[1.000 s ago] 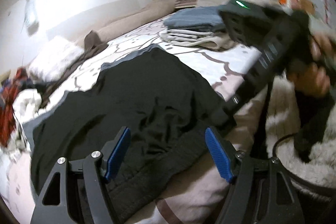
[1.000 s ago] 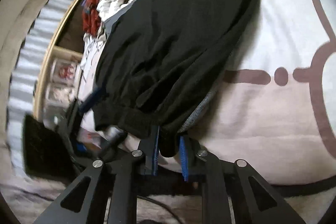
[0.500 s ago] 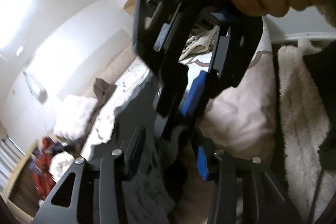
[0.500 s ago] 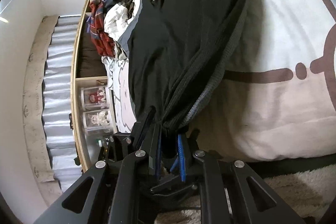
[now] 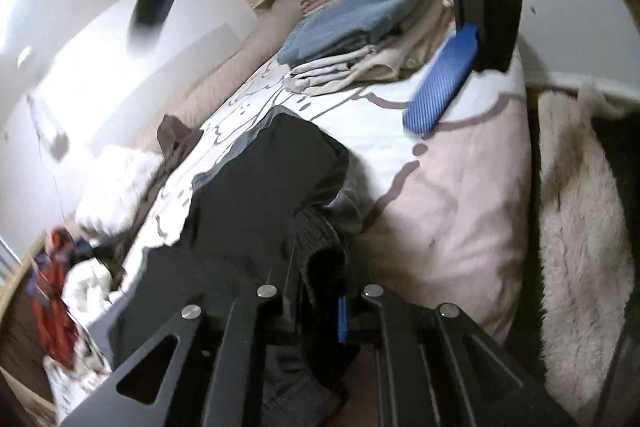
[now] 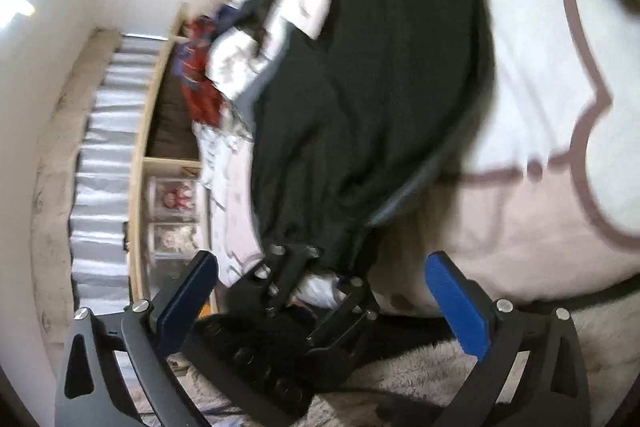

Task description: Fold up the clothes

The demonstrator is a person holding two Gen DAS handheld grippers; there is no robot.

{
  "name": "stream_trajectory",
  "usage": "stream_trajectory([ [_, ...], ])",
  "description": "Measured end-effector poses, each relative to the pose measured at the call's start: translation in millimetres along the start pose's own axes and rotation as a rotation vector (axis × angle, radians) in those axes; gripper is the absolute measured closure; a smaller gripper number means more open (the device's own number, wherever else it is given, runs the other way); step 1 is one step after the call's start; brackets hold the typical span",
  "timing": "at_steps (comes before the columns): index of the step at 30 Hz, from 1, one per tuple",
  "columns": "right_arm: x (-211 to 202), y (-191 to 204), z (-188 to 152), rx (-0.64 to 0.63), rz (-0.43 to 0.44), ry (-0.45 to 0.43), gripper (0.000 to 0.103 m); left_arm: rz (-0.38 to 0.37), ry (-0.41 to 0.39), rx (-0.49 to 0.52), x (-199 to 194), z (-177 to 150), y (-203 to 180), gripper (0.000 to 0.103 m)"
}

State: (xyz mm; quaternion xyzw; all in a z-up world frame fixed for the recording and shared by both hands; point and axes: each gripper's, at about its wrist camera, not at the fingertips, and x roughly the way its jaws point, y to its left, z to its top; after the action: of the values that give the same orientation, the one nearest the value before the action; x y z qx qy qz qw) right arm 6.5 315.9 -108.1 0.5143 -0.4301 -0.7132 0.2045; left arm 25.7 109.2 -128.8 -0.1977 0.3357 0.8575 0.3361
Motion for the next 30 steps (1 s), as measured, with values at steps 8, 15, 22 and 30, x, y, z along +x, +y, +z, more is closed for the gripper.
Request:
stream_trajectory([
  [8,-17,-45,78,0.091,-0.151,-0.145,0.0,-0.225,0.008,-0.442,7,-10,57,0.092],
  [15,0,-65,191,0.103,-0.312,-0.255,0.022,-0.297,0.001,-0.616,0,-17,76,0.092],
  [22,37,-82,305,0.05,-0.601,-0.243,0.028,-0.35,0.006,-0.654,-8,-14,80,0.092],
  [30,58,-97,354,0.059,-0.574,-0.164,0.099,-0.4,-0.01,-0.67,-13,-2,82,0.092],
])
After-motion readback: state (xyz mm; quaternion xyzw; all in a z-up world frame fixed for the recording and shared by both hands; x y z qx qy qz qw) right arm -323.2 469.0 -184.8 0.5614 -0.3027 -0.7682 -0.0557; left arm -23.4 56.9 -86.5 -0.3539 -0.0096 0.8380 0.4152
